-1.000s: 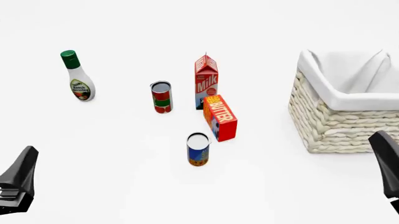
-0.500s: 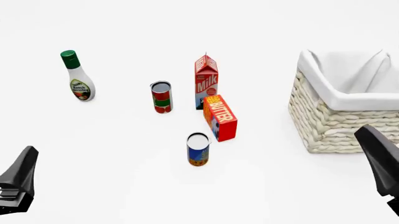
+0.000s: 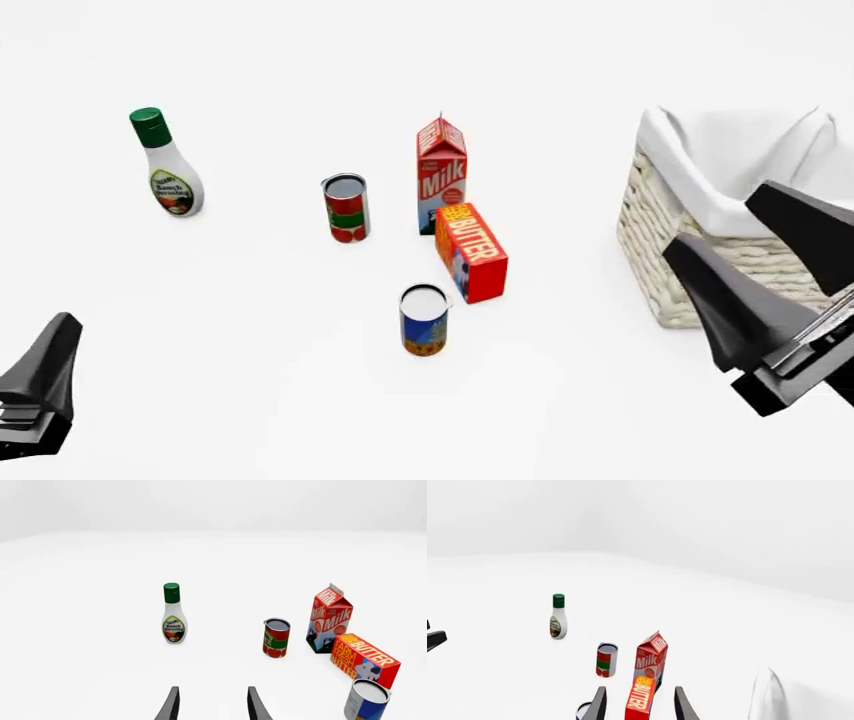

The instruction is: Pick the alphabet soup and place it in the basket.

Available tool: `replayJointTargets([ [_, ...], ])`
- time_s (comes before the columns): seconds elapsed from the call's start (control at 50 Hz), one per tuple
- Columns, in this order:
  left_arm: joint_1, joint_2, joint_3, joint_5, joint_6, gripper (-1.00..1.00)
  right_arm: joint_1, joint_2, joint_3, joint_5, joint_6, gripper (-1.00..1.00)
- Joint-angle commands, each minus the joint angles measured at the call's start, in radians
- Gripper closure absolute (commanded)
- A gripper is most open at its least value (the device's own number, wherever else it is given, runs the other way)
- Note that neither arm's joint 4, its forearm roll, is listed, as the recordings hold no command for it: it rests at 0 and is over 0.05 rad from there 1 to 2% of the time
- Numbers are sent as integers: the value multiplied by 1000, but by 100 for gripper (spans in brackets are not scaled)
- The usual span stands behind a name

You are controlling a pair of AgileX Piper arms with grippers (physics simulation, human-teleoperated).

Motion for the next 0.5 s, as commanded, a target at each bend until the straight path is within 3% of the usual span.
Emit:
replayJointTargets([
  [0.02, 0, 0, 0, 0, 0, -100, 58, 141, 0, -127, -3, -100],
  [0.5, 0, 0, 0, 0, 0, -100, 152, 364, -7, -301, -2, -100],
])
